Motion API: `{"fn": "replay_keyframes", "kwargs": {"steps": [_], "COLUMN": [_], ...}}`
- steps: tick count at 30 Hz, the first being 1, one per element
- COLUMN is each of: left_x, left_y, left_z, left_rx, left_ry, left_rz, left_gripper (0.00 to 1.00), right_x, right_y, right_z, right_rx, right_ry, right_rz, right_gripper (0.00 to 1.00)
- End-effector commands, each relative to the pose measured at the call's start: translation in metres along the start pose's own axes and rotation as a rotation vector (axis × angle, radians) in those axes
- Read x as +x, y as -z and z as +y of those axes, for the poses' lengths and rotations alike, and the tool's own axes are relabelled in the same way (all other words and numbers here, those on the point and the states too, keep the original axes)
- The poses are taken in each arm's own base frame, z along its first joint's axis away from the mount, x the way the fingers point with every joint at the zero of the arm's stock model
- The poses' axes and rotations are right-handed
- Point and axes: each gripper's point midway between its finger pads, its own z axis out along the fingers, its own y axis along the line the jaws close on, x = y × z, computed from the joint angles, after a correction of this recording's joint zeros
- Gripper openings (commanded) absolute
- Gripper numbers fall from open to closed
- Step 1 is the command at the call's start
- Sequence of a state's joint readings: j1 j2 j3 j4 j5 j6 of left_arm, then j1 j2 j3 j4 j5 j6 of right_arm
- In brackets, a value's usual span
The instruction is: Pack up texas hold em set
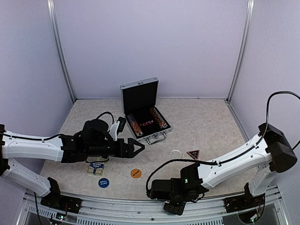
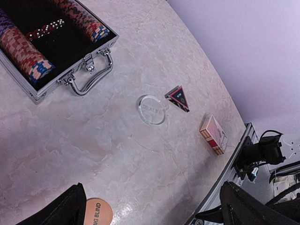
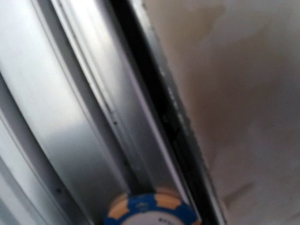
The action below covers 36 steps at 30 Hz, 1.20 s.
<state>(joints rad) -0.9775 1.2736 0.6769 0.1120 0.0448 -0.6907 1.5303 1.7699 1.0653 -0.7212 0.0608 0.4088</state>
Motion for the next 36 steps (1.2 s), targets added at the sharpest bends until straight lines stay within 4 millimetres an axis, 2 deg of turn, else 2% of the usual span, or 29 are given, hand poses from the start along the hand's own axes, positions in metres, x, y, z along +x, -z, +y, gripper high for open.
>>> {"fn": "replay_keyframes", "kwargs": {"steps": [1,8,12,17,22,26,36], "left_x": [0.014,0.037,0.044,0.054,0.063,0.066,0.079], "left_y": [-0.013,-0.04,-0.053,-0.07,-0.08,-0.08,-0.073], "left_z": [0.004,0.001,-0.013,-0.029,-0.057,-0.077,-0.104], "left_rx": [0.019,0.118,0.227,0.337,0.443,0.509,0.581], "left_ry": [0.005,0.04,0.059,0.071,0.054,0.046,0.044], "left_rz": [0.051,0.151,0.202,0.26,0.297,0.308,0.356], "left_gripper": [0.99,0.99,0.99,0.94,0.9,0.88,0.83], "right_x": [-0.015,-0.033,-0.041,-0.049,-0.048,-0.045,-0.04], "right_y": [0.023,0.062,0.082,0.106,0.113,0.113,0.113], "right_z": [-0.013,-0.037,-0.054,-0.067,-0.077,-0.083,-0.094], "right_rx": [0.059,0.165,0.232,0.264,0.287,0.3,0.337], "right_ry": [-0.013,-0.03,-0.057,-0.084,-0.098,-0.108,-0.129], "right_rz": [-0.089,-0.234,-0.307,-0.401,-0.415,-0.412,-0.392], "right_gripper": [0.37,0.37,0.36,0.35,0.35,0.35,0.35]}}
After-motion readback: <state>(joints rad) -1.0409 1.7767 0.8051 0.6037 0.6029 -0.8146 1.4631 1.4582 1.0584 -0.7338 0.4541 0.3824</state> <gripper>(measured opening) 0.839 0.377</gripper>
